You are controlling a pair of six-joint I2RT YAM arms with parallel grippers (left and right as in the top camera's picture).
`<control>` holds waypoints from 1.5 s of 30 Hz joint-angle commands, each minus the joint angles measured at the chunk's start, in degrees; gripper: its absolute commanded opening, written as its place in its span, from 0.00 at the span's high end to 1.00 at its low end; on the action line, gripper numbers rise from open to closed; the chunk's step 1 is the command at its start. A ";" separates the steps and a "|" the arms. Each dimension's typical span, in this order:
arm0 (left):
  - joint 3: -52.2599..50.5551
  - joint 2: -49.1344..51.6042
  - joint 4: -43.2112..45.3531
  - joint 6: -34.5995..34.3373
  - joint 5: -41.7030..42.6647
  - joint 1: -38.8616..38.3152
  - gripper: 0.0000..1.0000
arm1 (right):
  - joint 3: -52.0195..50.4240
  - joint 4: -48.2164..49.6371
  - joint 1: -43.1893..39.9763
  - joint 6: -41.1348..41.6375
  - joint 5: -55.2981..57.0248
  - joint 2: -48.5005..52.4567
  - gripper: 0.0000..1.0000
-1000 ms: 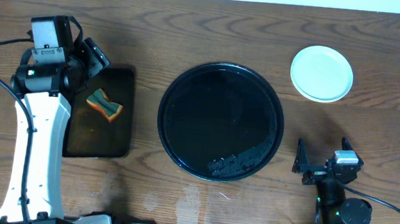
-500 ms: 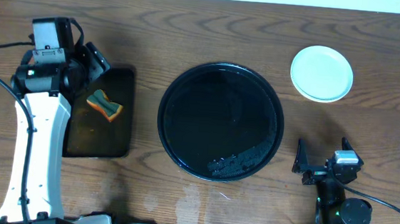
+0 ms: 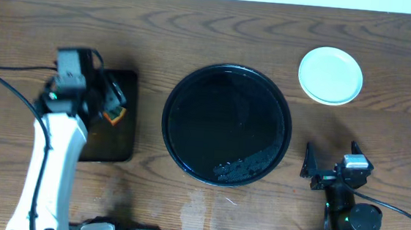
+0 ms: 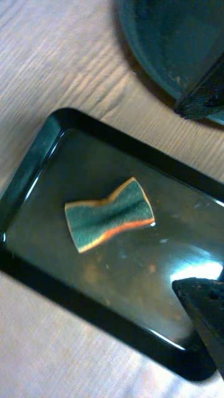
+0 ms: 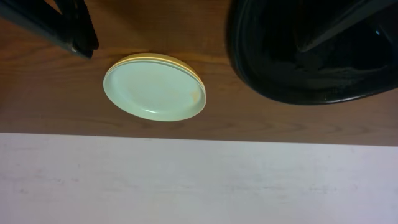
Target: Clean dirty plates on tray and stack at the side
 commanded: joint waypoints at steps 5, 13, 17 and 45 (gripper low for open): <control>-19.19 -10.60 16.17 10.36 -0.59 -3.91 0.18 | -0.09 -0.31 -0.33 -0.63 0.92 -0.35 0.01; -37.68 -24.26 32.92 10.34 -0.37 -4.17 0.18 | -0.09 -0.31 -0.33 -0.63 0.94 -0.35 0.01; -44.81 -31.78 38.47 10.38 -0.37 -4.17 0.18 | -0.09 -0.31 -0.33 -0.63 0.94 -0.35 0.01; -59.80 -66.66 40.33 18.95 6.12 -4.28 0.18 | -0.09 -0.31 -0.33 -0.63 0.92 -0.35 0.01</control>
